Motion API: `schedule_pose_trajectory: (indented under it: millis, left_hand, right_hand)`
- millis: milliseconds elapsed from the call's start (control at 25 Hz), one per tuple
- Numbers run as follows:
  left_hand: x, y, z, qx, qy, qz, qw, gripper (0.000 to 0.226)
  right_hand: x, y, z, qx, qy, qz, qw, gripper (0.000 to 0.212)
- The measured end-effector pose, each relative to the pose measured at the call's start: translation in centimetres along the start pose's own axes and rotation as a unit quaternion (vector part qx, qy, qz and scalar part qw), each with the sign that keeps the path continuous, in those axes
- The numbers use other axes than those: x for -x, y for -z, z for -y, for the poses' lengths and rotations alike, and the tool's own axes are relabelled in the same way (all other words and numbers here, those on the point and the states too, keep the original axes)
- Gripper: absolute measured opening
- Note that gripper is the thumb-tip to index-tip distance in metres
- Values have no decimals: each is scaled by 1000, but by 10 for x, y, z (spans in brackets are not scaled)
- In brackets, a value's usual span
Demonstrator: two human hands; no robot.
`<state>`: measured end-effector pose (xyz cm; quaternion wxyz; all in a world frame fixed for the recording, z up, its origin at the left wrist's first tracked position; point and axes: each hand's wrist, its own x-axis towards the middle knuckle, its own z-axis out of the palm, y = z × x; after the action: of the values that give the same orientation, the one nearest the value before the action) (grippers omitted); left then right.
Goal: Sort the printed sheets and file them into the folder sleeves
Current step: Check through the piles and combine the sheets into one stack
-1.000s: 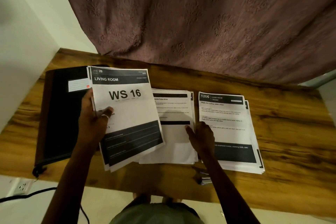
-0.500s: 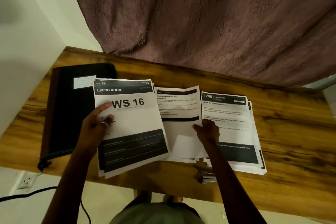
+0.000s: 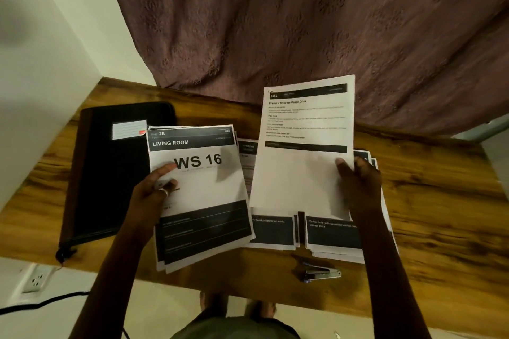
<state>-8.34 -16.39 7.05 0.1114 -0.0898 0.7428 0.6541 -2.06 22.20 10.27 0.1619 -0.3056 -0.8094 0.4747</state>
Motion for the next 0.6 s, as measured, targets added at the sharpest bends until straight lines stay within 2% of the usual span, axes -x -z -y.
schedule_pose_trajectory:
  millis: [120,200,320,440,520,600]
  left_hand:
    - [3,-12,-5,39,25,10,999,38]
    - [4,-23,-7,74,48,31,996,36]
    - [11,-41,-13,97,55,38,993,28]
    - [13,-54,-17,106,85,42,990,35]
    - [13,-57,-14,60,59,55,995,31]
    - [12,-56,-10,2,25,50,998,41]
  right_hand:
    - [19,0,16,-108,-96,89,985,14]
    - [34,-12,15,-122,-106,158,974,17]
    - [49,-40,5,-77,-81,196,974,19]
    - [61,-65,-4,-35,-79,213,973,25]
    - [64,-76,-12,-18,-70,239,968,30]
    - [61,-83,-23,19,-58,235,970,29]
